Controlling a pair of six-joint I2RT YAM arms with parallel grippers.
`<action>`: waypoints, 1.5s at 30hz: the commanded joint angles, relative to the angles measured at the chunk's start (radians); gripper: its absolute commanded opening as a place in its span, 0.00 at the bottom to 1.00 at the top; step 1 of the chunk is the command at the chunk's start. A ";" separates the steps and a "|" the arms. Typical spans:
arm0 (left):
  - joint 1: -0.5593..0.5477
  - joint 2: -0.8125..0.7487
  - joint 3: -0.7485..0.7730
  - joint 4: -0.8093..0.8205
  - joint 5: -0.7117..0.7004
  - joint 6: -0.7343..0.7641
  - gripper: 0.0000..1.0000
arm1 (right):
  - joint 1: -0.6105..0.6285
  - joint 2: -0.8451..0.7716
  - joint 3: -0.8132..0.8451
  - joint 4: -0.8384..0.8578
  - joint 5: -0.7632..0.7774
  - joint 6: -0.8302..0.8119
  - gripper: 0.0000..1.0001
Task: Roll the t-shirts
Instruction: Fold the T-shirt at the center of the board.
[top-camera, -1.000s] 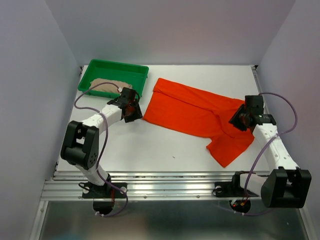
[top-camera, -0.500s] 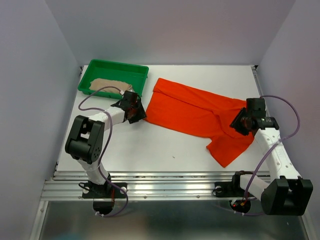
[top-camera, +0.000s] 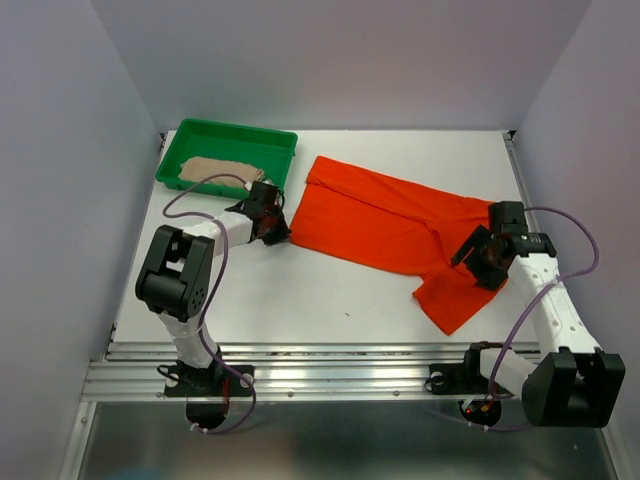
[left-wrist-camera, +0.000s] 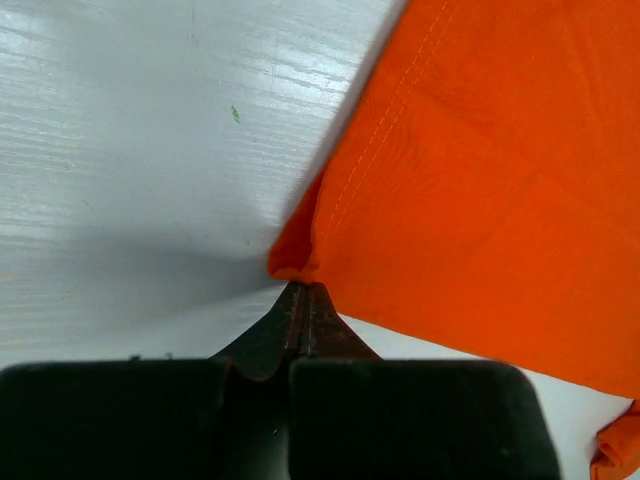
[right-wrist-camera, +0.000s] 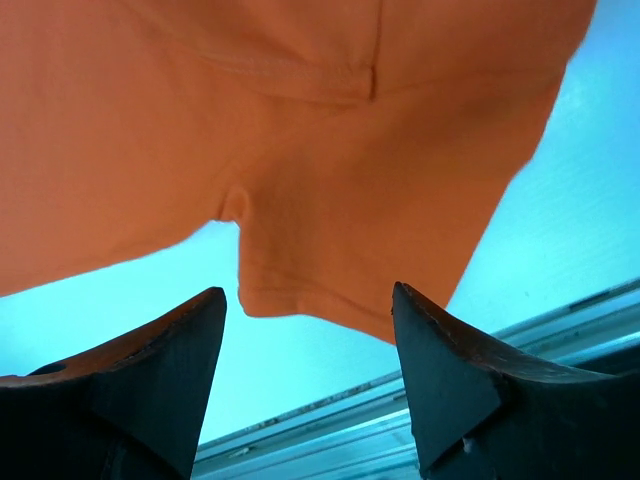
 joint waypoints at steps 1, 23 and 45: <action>-0.007 -0.022 0.047 -0.036 0.015 0.028 0.00 | 0.008 -0.049 -0.034 -0.124 -0.020 0.094 0.73; -0.007 0.030 0.161 -0.116 0.033 0.087 0.00 | 0.084 0.001 -0.270 -0.152 -0.067 0.277 0.61; -0.007 0.021 0.158 -0.120 0.033 0.096 0.00 | 0.115 -0.034 -0.395 -0.024 -0.065 0.513 0.48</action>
